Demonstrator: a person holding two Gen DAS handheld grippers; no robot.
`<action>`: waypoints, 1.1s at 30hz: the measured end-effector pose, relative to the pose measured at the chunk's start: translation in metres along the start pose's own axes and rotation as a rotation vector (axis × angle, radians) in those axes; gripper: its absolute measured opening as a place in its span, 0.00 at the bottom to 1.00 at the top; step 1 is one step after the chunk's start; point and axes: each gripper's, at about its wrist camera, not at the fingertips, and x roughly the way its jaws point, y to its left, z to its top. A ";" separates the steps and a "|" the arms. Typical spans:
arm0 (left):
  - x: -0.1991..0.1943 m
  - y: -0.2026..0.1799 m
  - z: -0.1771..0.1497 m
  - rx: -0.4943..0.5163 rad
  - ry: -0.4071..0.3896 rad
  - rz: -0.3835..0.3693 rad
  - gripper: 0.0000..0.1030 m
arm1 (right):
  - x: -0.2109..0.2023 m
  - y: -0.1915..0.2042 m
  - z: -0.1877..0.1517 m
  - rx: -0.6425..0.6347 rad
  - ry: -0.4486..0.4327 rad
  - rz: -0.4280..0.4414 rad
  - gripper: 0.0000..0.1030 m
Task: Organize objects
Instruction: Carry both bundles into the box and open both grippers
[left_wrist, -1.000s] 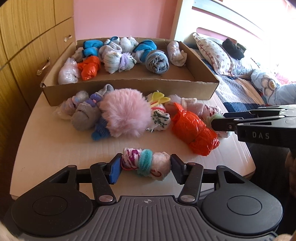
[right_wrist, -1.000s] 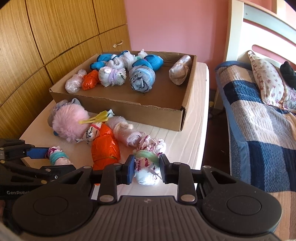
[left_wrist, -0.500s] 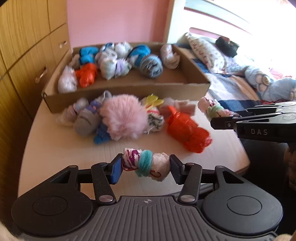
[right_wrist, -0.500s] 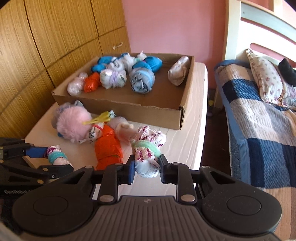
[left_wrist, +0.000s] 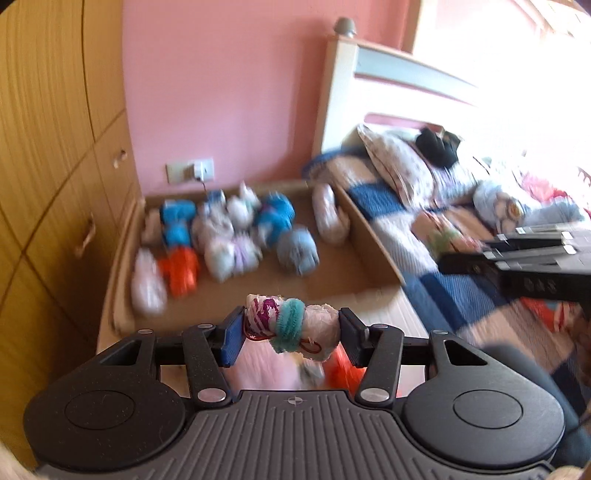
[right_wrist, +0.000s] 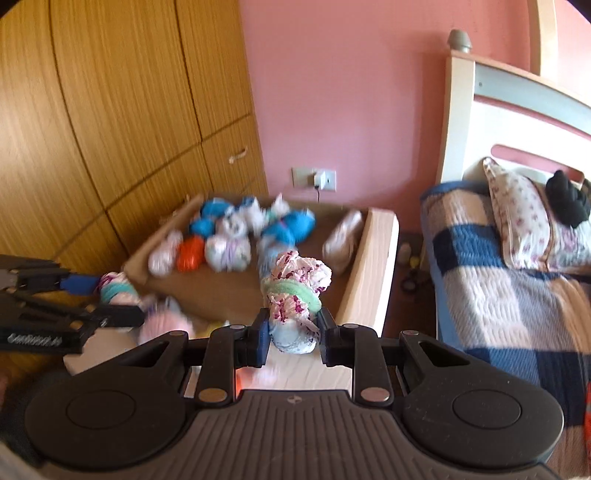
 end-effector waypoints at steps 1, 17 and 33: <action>0.005 0.004 0.007 -0.005 -0.001 0.006 0.58 | 0.001 -0.002 0.005 -0.004 -0.003 0.000 0.23; 0.088 0.084 0.028 0.130 0.157 0.062 0.58 | 0.097 0.054 0.043 -0.096 0.084 0.175 0.23; 0.120 0.097 0.014 0.260 0.234 0.019 0.59 | 0.167 0.085 0.035 -0.149 0.249 0.215 0.23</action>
